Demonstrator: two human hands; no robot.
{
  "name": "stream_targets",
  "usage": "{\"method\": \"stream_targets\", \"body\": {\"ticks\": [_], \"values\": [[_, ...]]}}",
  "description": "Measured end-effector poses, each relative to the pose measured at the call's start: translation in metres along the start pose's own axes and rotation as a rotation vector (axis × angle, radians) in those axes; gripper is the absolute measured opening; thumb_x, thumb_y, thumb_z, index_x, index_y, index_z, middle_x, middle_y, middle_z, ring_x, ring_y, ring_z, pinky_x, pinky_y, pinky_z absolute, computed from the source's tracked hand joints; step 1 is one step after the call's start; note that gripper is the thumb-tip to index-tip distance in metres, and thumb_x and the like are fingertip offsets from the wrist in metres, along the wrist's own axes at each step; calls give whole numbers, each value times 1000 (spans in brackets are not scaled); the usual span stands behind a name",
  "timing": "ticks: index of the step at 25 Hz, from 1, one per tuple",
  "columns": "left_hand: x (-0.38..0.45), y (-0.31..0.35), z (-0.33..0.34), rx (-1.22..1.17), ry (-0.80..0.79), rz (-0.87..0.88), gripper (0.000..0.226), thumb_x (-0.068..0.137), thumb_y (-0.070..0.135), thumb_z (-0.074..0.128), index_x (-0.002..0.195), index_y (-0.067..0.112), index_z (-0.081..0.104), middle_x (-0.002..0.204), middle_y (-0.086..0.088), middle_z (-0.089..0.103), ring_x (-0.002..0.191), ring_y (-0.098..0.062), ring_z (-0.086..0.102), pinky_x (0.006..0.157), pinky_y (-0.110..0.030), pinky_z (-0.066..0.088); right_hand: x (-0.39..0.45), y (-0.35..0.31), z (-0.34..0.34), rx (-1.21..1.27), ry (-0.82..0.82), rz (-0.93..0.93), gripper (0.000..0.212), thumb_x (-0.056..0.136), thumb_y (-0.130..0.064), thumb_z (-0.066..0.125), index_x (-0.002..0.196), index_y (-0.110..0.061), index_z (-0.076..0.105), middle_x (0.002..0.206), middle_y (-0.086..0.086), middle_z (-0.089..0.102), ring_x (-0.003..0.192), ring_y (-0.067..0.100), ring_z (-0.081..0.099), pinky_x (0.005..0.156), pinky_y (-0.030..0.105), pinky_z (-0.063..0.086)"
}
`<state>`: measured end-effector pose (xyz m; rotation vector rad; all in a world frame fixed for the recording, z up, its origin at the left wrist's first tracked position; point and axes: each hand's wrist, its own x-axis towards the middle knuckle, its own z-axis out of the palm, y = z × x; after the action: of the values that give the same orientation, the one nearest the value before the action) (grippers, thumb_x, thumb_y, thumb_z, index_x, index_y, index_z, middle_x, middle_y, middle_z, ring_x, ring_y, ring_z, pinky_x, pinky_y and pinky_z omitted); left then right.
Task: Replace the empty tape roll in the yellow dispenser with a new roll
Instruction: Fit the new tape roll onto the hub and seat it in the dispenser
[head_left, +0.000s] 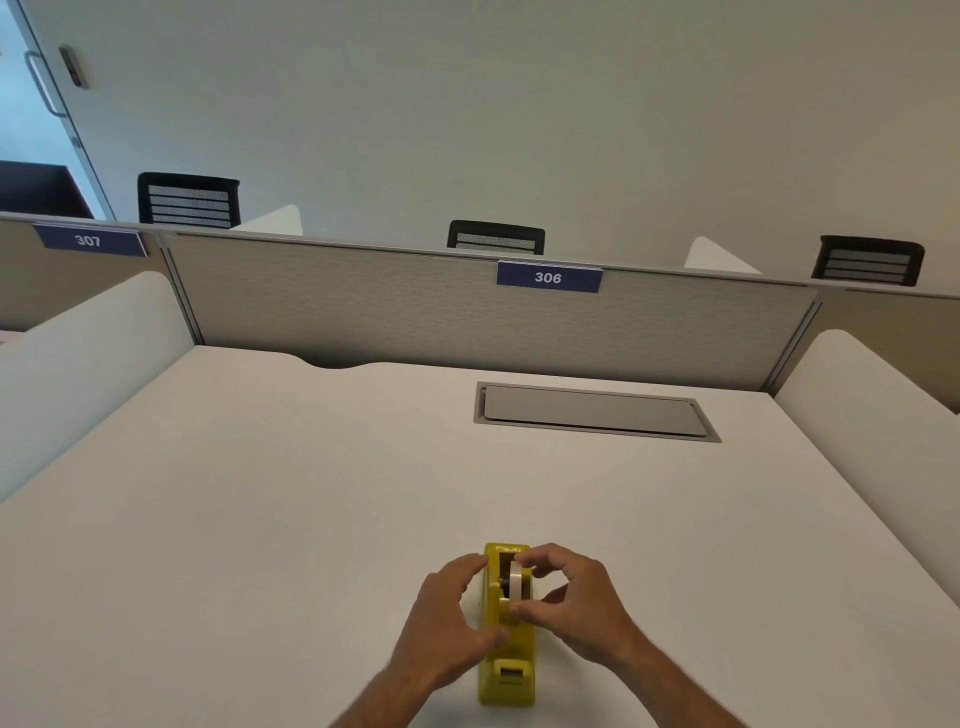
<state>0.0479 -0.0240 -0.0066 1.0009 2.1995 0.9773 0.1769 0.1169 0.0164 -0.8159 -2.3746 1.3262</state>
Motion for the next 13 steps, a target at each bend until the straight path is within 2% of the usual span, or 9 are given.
{"method": "stream_targets", "body": {"ticks": [3,5,10,13], "values": [[0,-1,0,86,-66,3,103,53,67,74,144,48,31,148,24,39,129,-10,44,108,-34,43,5,-1,-1,-58,12,-24,43,64,-33,90,101,-38,69,101,-19,69,97,1,61,66,22,60],[0,1,0,99,-65,13,102,55,64,77,144,50,28,150,21,42,128,-9,45,107,-33,43,8,-1,-2,-78,10,-35,42,63,-35,89,101,-38,69,101,-20,69,97,-1,60,66,24,60],[-1,1,-2,89,-39,8,105,60,55,82,148,46,25,152,17,42,131,-11,43,108,-31,40,11,3,0,-138,-9,-49,41,63,-41,87,98,-44,66,99,-22,66,96,6,61,72,27,60],[-1,3,-3,91,-34,8,105,64,52,84,149,44,24,153,15,40,133,-13,43,111,-34,40,12,4,1,-156,-4,-51,40,64,-42,86,97,-46,64,99,-22,65,96,5,60,70,24,59]]}}
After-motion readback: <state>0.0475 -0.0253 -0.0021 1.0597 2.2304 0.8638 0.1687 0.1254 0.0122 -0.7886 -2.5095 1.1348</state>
